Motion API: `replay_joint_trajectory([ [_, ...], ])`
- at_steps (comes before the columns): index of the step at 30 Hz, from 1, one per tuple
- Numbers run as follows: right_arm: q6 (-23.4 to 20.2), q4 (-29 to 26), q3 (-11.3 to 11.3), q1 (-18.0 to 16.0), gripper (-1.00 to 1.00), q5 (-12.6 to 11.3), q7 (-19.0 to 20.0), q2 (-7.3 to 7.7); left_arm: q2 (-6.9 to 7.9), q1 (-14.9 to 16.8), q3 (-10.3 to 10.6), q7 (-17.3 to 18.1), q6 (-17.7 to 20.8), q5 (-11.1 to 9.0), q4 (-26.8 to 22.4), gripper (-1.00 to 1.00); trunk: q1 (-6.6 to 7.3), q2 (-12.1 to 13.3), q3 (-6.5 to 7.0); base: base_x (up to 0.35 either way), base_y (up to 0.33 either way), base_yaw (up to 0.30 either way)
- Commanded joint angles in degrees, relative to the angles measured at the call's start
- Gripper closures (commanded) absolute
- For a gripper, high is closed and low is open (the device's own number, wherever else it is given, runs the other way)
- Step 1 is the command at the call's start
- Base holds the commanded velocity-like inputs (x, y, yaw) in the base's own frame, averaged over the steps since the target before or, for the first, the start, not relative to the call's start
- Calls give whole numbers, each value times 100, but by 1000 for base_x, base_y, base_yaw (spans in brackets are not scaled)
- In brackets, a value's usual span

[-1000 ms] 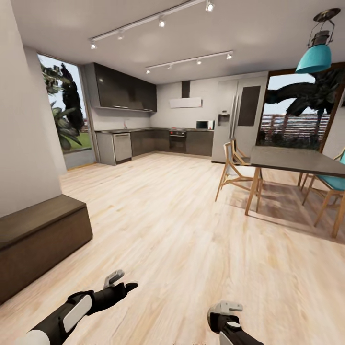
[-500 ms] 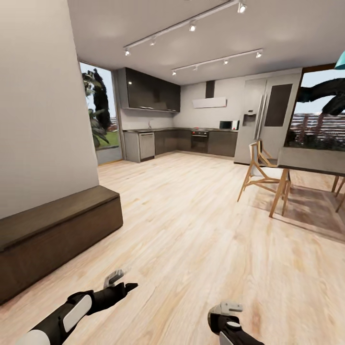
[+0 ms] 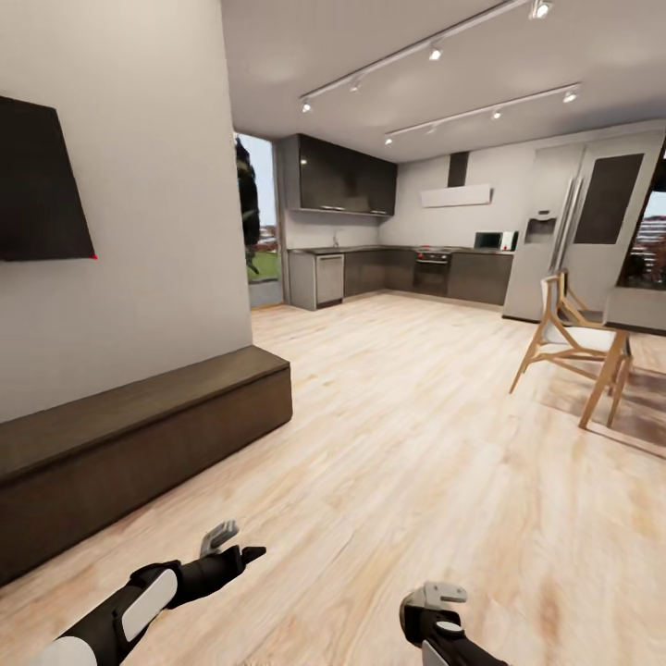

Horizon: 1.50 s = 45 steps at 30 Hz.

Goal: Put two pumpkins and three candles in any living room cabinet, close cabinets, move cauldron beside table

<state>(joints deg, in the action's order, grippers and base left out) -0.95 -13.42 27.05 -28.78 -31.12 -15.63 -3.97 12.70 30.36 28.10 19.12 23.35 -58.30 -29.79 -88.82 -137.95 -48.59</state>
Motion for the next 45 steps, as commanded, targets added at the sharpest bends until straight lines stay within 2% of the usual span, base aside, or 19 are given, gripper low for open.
replay_joint_trajectory([
  [1,-10,-6,55,-5,100,-26,-47,2,5,5,24,4,12,-38,0,-100,3,-3,-9,-79,276,273],
  [21,-10,-4,55,-5,100,-26,-46,2,5,5,29,4,12,-33,-1,-100,3,-3,-82,-15,274,272],
  [45,-10,-3,55,-5,100,-26,-48,2,5,5,24,4,12,-41,-4,-100,3,-3,-171,-154,239,271],
])
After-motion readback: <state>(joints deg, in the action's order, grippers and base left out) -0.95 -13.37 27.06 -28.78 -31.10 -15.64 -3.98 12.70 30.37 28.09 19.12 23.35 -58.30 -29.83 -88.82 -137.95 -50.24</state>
